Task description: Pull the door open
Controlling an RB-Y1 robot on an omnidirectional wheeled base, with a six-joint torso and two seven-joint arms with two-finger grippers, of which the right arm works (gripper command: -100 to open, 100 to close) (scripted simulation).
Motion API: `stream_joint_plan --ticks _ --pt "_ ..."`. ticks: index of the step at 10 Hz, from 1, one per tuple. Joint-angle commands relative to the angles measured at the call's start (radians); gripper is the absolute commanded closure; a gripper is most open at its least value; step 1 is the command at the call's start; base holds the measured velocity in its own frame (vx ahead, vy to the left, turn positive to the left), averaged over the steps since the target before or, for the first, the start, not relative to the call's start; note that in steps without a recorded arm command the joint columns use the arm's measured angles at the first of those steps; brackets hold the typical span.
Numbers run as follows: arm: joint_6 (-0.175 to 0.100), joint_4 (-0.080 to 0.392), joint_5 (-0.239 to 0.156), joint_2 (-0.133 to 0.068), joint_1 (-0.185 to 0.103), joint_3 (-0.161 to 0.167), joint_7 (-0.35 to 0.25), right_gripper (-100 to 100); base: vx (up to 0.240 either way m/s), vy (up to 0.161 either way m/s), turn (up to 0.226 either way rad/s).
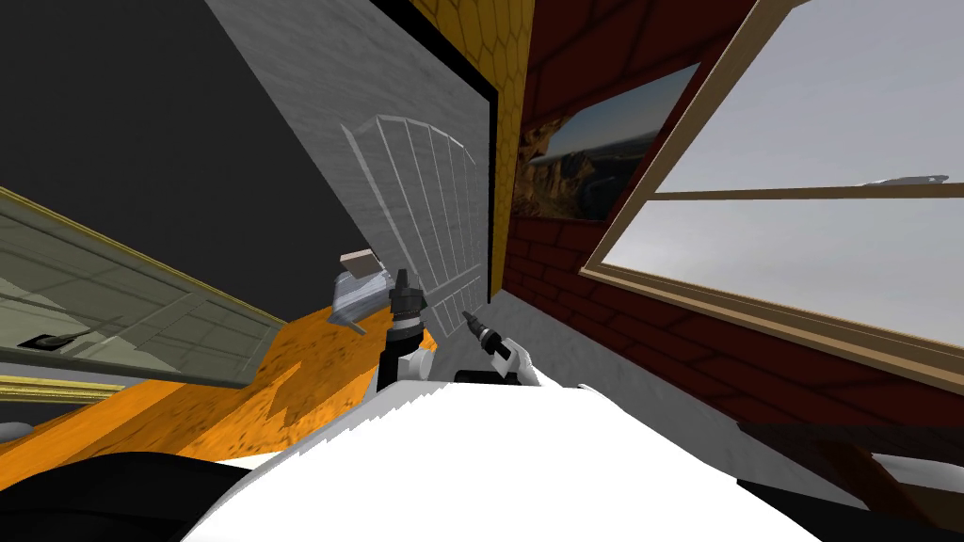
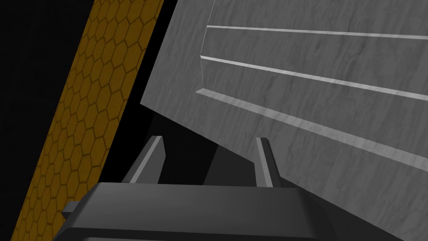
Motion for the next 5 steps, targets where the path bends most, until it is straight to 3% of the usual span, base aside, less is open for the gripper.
stream_joint_plan --ticks 1,5 --pt "0.008 -0.011 0.001 0.010 0.005 0.000 0.003 -100 0.012 0.027 0.079" --pt "0.008 -0.011 0.001 0.010 0.005 0.000 0.003 -100 -0.004 -0.005 -0.015"
